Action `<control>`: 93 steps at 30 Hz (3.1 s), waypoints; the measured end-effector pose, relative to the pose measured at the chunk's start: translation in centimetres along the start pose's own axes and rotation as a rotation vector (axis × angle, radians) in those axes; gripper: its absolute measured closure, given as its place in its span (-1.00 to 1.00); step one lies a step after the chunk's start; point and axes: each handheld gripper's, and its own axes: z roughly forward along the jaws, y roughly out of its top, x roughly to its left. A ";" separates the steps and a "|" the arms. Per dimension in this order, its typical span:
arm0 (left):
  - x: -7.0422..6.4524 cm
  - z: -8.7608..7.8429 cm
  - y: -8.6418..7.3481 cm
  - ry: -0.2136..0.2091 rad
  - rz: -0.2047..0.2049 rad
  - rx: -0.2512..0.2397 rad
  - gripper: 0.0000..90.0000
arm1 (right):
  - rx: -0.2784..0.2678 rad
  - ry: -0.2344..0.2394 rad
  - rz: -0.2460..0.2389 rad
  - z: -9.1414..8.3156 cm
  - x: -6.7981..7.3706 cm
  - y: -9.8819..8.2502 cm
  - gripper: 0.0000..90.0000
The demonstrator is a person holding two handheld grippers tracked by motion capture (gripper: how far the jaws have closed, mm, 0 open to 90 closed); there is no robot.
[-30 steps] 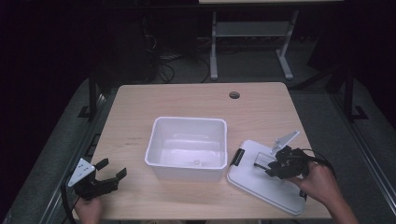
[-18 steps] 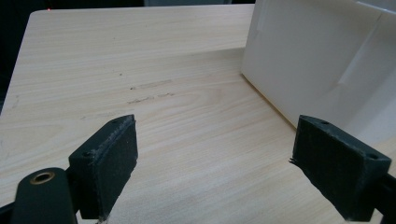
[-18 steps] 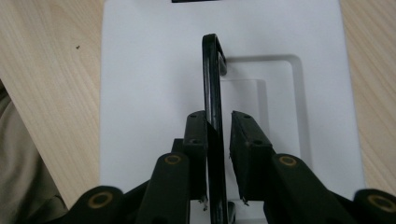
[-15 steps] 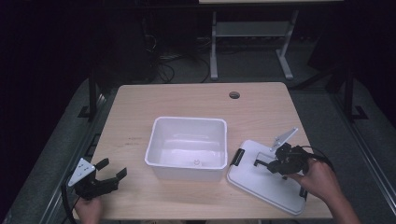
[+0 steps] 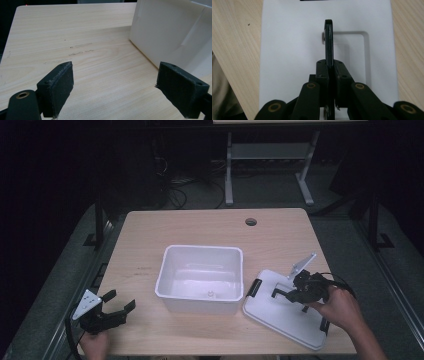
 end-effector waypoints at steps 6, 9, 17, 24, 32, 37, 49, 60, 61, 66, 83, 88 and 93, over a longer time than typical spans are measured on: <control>0.0 0.0 0.0 0.001 0.000 0.000 -0.71 | 0.011 0.005 -0.016 -0.1 -0.2 0.1 0.88; 0.0 0.0 0.0 0.001 0.002 -0.001 -0.71 | 0.015 0.006 -0.016 -0.2 -0.4 0.0 0.88; 0.0 0.0 0.0 0.002 0.002 -0.002 -0.71 | -0.014 0.011 -0.019 -1.3 -0.7 -0.3 0.88; 0.0 -0.1 0.0 0.003 0.004 -0.004 -0.71 | -0.030 0.006 -0.024 -2.5 -0.6 -0.1 0.88; 0.0 -0.1 0.0 0.004 0.004 -0.004 -0.71 | -0.047 -0.005 -0.045 -4.3 -0.4 0.3 0.88; 0.0 0.0 0.0 0.002 0.005 -0.003 -0.71 | -0.063 -0.010 -0.062 -5.8 0.0 0.6 0.88; -0.1 0.1 0.0 0.000 0.005 0.002 -0.71 | -0.079 -0.031 -0.090 -9.2 0.6 1.2 0.88; -0.2 0.2 0.0 0.000 0.010 0.005 -0.71 | -0.083 -0.040 -0.118 -11.5 1.4 2.0 0.88; -0.2 0.2 0.0 -0.001 0.010 0.005 -0.71 | -0.083 -0.038 -0.121 -11.7 1.4 2.1 0.88; -0.2 0.3 0.0 -0.003 0.006 0.005 -0.71 | -0.090 -0.036 -0.133 -12.6 1.7 2.7 0.88; -0.2 0.2 0.1 -0.004 0.007 0.005 -0.71 | -0.115 -0.021 -0.186 -14.1 2.8 5.5 0.88; -0.2 0.3 0.1 -0.005 0.006 0.006 -0.71 | -0.123 -0.007 -0.203 -13.9 3.1 6.8 0.88; -0.1 0.2 0.1 -0.005 0.010 0.006 -0.71 | -0.139 0.002 -0.226 -13.9 3.5 7.9 0.88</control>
